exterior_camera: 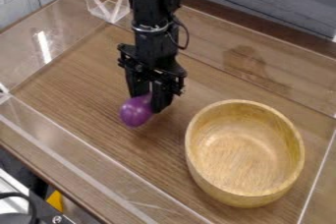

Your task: Remove the purple eggplant from inside the brown bowl and put it on the table

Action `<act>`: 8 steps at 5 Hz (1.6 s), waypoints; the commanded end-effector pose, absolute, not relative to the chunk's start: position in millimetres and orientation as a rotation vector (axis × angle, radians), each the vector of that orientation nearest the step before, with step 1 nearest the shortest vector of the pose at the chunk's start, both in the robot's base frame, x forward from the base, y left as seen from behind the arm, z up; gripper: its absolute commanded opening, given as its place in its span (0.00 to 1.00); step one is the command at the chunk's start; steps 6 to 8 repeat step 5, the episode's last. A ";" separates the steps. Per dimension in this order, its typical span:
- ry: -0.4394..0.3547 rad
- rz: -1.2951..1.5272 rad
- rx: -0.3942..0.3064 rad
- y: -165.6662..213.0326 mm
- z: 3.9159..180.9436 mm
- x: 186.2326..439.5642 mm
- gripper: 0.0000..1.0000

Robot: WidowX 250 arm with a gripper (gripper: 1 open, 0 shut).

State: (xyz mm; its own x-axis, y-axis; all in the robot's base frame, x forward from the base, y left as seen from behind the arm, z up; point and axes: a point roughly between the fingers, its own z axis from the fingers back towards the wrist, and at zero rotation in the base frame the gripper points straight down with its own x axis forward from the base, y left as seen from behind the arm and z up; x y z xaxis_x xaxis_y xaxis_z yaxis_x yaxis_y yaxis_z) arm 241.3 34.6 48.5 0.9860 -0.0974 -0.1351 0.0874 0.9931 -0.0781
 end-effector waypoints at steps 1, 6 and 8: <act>0.082 -0.101 -0.054 42.4 69.1 243.9 0.00; 0.086 -0.136 -0.046 5.1 76.2 249.0 0.00; 0.086 -0.136 -0.046 5.1 76.2 249.0 0.00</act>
